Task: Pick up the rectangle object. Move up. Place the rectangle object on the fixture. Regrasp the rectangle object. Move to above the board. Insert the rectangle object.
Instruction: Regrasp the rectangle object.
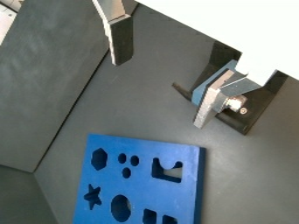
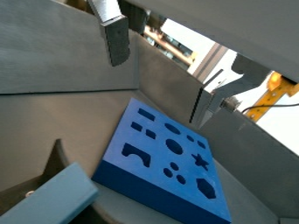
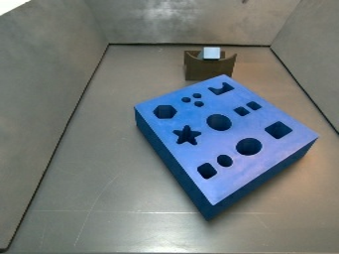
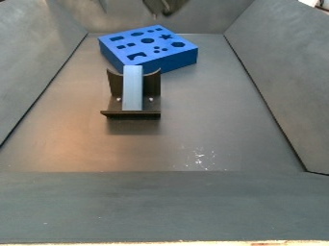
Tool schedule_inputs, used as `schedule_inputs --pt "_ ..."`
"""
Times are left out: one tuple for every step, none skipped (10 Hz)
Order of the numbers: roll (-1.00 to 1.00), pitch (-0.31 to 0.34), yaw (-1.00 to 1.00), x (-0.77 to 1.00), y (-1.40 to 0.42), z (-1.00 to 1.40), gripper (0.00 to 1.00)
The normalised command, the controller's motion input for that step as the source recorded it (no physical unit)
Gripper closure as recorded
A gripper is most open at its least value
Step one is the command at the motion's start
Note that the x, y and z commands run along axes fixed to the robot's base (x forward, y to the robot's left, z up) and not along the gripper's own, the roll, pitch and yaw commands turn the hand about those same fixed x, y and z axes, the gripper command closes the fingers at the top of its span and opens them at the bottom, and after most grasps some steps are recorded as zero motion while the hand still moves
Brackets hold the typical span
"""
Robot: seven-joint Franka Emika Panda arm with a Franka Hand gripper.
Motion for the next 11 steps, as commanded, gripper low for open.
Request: schedule_inputs --pt "1.00 0.009 0.00 -0.06 -0.08 0.03 0.00" --pt "1.00 0.006 0.00 -0.06 0.00 0.02 0.00" --pt "1.00 0.003 0.00 -0.05 -0.02 0.01 0.00" --pt "1.00 -0.001 0.00 -0.05 -0.03 0.01 0.00" --pt "1.00 -0.007 0.00 -0.05 -0.03 0.02 0.00" --pt "1.00 -0.011 0.00 -0.05 -0.03 0.01 0.00" --pt "1.00 -0.016 0.00 -0.05 -0.03 0.01 0.00" --pt "1.00 -0.023 0.00 -0.05 -0.03 0.01 0.00" --pt "1.00 -0.027 0.00 -0.05 -0.03 0.02 0.00" --pt "1.00 -0.032 0.00 -0.05 -0.03 0.01 0.00" --pt "1.00 -0.037 0.00 -0.05 -0.03 0.01 0.00"
